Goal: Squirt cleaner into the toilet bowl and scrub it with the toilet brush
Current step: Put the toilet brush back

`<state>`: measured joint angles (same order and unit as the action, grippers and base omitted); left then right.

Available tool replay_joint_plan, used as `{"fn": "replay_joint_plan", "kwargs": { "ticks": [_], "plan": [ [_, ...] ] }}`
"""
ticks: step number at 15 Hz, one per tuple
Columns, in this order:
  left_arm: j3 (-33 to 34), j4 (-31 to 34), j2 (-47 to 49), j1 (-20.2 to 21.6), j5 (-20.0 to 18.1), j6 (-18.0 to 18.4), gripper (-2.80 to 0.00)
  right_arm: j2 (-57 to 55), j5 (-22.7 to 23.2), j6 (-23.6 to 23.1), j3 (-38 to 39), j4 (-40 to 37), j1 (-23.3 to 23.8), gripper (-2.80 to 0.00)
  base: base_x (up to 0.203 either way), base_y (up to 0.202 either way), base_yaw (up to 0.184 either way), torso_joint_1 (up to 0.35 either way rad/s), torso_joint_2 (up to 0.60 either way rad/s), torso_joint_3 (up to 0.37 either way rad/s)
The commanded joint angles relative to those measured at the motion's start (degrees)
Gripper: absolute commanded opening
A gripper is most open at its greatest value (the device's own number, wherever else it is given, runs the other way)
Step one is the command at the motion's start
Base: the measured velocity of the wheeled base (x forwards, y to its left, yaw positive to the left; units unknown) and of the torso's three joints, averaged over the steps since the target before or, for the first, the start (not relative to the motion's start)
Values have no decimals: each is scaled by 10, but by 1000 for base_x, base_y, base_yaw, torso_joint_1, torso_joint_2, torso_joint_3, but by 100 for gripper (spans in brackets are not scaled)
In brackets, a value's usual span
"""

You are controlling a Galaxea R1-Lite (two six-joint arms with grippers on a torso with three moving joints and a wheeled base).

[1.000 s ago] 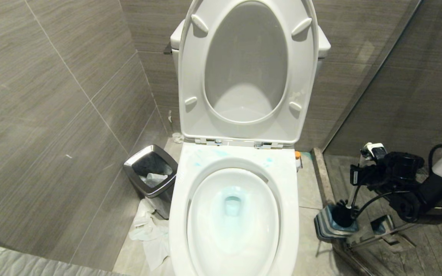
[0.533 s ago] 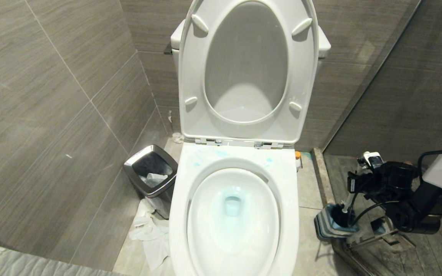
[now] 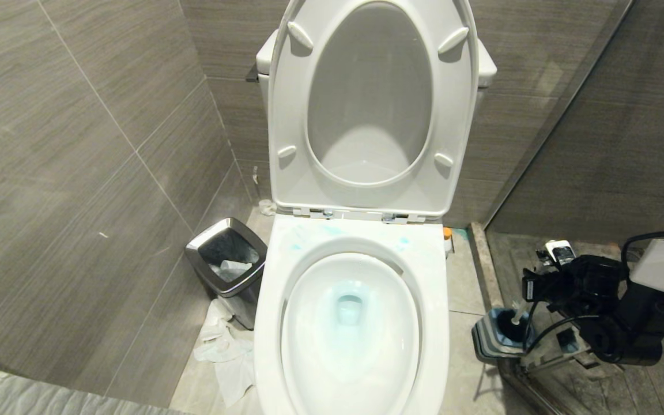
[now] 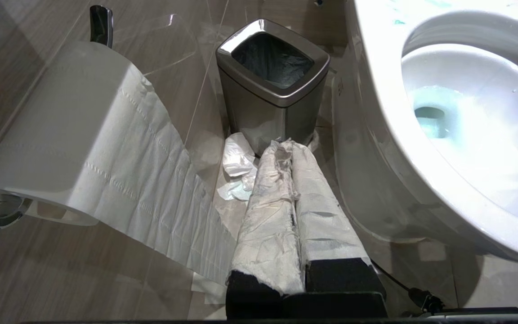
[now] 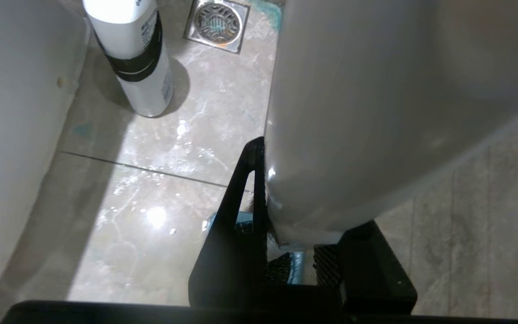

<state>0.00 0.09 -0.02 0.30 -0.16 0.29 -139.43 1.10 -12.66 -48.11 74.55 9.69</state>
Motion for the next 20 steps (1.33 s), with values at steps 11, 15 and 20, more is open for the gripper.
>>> {"fn": "replay_joint_plan", "kwargs": {
  "ticks": [11,15,20],
  "plan": [
    [1,0,0,0,0,0,-280,28,3,-50,71,29,24,0,0,0,0,0,0,0],
    [1,0,0,0,0,0,-280,86,5,-39,148,32,24,0,0,0,0,0,0,0],
    [1,0,0,0,0,0,-280,193,5,9,283,31,28,0,0,0,0,0,0,0]
  ]
}}
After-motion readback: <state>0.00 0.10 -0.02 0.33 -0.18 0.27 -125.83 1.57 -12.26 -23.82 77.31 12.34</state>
